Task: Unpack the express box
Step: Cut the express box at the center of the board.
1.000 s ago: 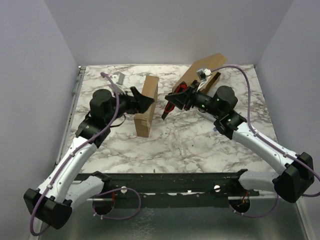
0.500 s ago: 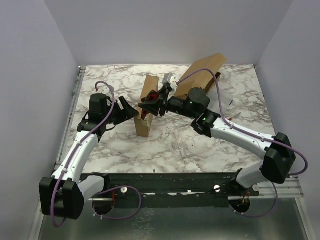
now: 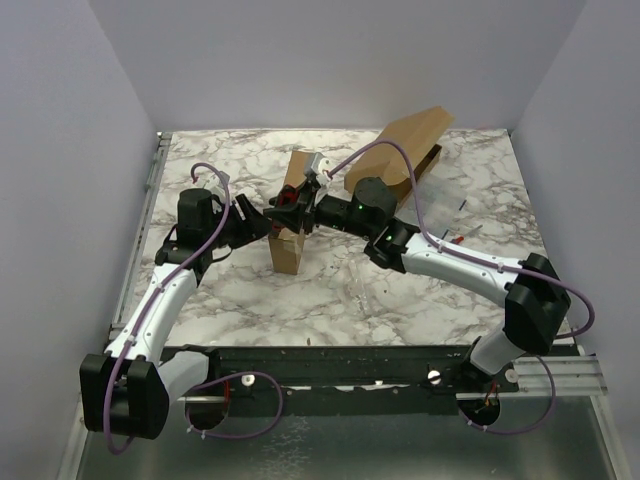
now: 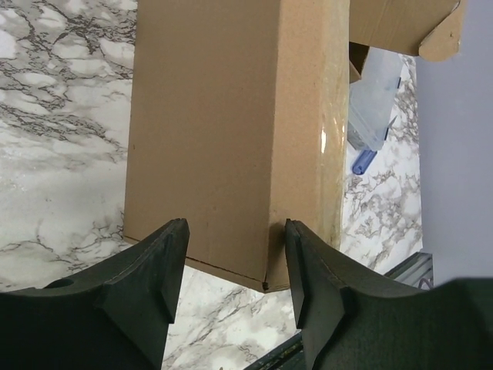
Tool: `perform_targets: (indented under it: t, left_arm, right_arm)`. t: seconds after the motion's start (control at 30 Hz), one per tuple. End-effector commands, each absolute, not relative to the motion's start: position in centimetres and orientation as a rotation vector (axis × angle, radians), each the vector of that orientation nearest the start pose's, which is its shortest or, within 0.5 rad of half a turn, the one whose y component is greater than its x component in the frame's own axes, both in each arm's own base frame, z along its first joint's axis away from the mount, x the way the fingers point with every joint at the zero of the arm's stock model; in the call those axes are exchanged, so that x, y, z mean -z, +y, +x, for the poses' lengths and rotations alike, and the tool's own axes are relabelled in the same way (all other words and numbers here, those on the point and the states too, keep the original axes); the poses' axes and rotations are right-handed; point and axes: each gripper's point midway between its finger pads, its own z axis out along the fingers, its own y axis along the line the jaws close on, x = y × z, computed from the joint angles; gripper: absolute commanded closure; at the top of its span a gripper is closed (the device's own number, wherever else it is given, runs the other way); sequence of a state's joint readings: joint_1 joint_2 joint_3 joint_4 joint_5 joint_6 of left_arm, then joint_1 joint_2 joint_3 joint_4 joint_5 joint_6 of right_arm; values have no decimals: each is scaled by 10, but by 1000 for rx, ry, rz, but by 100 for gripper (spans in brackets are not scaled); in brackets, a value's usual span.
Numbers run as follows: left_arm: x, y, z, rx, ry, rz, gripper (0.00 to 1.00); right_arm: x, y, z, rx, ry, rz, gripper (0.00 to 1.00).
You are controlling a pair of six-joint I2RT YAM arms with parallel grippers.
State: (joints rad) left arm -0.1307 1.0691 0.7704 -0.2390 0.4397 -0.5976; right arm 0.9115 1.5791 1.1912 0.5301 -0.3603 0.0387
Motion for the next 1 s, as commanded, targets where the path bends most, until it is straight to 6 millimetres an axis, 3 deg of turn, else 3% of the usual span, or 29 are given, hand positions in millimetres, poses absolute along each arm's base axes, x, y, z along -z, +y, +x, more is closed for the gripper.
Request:
perform_targets:
  t: [0.0, 0.43, 0.67, 0.97]
  left_arm:
    - [-165, -132, 296, 867, 2235, -239, 43]
    - [-164, -133, 295, 876, 2244, -237, 45]
    - [-160, -132, 294, 869, 2253, -243, 46]
    - [-161, -133, 294, 876, 2252, -241, 47]
  right_arm:
    - [-347, 450, 270, -973, 1148, -904, 100]
    - [-330, 451, 274, -933, 1169, -933, 100]
    - [-343, 450, 261, -999, 1139, -934, 100]
    - [-328, 451, 264, -988, 1172, -937, 100]
